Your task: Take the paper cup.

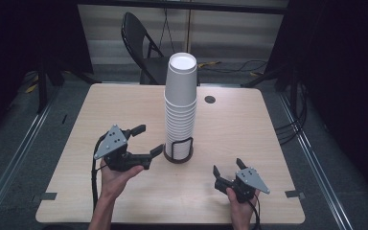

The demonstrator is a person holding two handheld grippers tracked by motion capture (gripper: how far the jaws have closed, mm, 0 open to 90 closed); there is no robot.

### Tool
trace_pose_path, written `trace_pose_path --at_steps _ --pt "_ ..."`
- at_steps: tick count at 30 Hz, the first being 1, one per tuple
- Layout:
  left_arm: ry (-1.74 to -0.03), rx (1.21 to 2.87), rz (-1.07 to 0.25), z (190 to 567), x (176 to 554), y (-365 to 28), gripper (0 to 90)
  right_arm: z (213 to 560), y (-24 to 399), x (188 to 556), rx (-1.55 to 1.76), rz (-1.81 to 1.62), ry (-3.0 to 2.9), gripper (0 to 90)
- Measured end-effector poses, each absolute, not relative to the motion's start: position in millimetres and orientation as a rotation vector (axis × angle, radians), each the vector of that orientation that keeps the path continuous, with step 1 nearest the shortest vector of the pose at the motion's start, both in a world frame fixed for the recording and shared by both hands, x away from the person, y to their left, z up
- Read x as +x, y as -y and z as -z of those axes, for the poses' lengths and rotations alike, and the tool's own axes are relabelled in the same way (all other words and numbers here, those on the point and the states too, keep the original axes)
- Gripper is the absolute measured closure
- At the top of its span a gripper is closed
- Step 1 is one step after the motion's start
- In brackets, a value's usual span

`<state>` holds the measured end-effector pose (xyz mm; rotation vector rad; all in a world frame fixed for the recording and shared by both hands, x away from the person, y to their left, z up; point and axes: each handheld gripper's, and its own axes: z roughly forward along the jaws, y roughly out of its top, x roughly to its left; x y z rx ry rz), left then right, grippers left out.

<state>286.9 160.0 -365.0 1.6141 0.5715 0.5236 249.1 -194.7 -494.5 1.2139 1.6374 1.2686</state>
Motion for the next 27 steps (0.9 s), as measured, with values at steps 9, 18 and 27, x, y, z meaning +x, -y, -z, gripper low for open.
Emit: trace_pose_path --at_steps 9,18,27 --pt "-0.525 1.600 -0.510 338.3 298.0 -154.5 15.8 494.6 195.5 248.4 1.215 -1.278 -1.630 13.1" --pt "-0.467 1.620 -0.522 311.2 306.2 -144.9 15.6 494.6 195.1 248.7 1.213 -1.277 -1.635 13.3" --pt "-0.451 1.608 -0.522 289.8 319.0 -138.5 15.5 494.6 195.7 249.2 1.218 -1.276 -1.633 13.3"
